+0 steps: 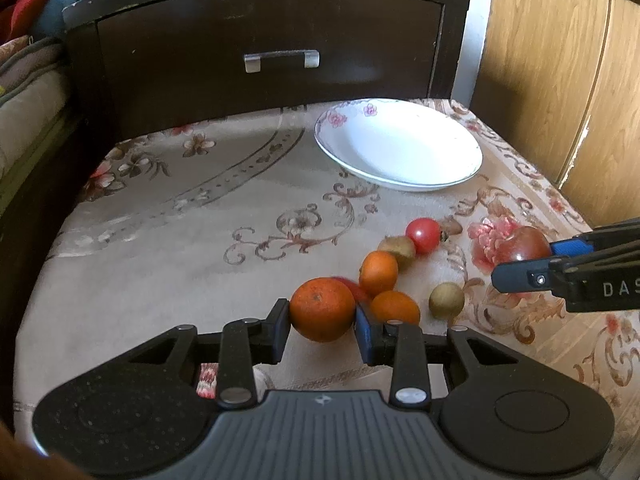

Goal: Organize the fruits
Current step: 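Lower the left tool onto the orange tangerine and close it, then carry the tangerine in the left tool while the right tool carries the tomato to the bowl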

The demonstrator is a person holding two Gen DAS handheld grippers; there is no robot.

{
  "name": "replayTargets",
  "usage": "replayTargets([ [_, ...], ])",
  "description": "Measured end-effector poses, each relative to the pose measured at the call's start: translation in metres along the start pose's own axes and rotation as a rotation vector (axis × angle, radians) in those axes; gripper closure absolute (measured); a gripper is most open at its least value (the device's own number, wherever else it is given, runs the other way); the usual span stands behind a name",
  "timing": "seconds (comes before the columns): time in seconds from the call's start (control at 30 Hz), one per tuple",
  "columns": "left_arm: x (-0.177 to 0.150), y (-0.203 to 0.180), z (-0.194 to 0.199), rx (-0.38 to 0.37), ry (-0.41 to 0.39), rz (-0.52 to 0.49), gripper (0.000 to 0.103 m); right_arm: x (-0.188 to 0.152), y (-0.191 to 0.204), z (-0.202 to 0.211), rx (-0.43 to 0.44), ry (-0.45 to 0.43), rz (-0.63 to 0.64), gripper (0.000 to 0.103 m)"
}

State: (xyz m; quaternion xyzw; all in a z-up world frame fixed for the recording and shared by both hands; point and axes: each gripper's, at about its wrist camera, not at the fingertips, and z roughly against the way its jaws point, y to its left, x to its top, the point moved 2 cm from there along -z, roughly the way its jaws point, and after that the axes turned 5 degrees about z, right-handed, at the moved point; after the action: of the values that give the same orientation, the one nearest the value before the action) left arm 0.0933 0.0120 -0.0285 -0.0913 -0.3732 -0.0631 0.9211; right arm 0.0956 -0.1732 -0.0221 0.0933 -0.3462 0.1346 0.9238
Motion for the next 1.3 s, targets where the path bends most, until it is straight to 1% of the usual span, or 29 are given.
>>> replayTargets([
  [0.2,0.007,-0.004,-0.002,-0.003,-0.009,-0.009,0.061,0.011,-0.007,-0.002,-0.013,-0.011,0.007,0.068],
  [0.33,0.013,-0.001,-0.003,-0.006,-0.013,0.014,0.061,0.019,-0.013,-0.005,-0.018,-0.017,0.007,0.068],
  [0.5,0.026,-0.004,-0.006,-0.014,-0.031,0.012,0.061,0.029,-0.02,-0.01,-0.028,-0.026,0.016,0.068],
  [0.9,0.052,-0.016,-0.026,-0.049,-0.047,0.001,0.061,0.048,-0.034,-0.024,-0.04,-0.044,0.016,0.068],
  [1.17,0.073,-0.028,-0.044,-0.066,-0.064,-0.029,0.061,0.06,-0.042,-0.04,-0.049,-0.047,0.026,0.068],
  [1.3,0.081,-0.034,-0.053,-0.075,-0.069,-0.039,0.061,0.064,-0.043,-0.043,-0.044,-0.062,0.035,0.067],
])
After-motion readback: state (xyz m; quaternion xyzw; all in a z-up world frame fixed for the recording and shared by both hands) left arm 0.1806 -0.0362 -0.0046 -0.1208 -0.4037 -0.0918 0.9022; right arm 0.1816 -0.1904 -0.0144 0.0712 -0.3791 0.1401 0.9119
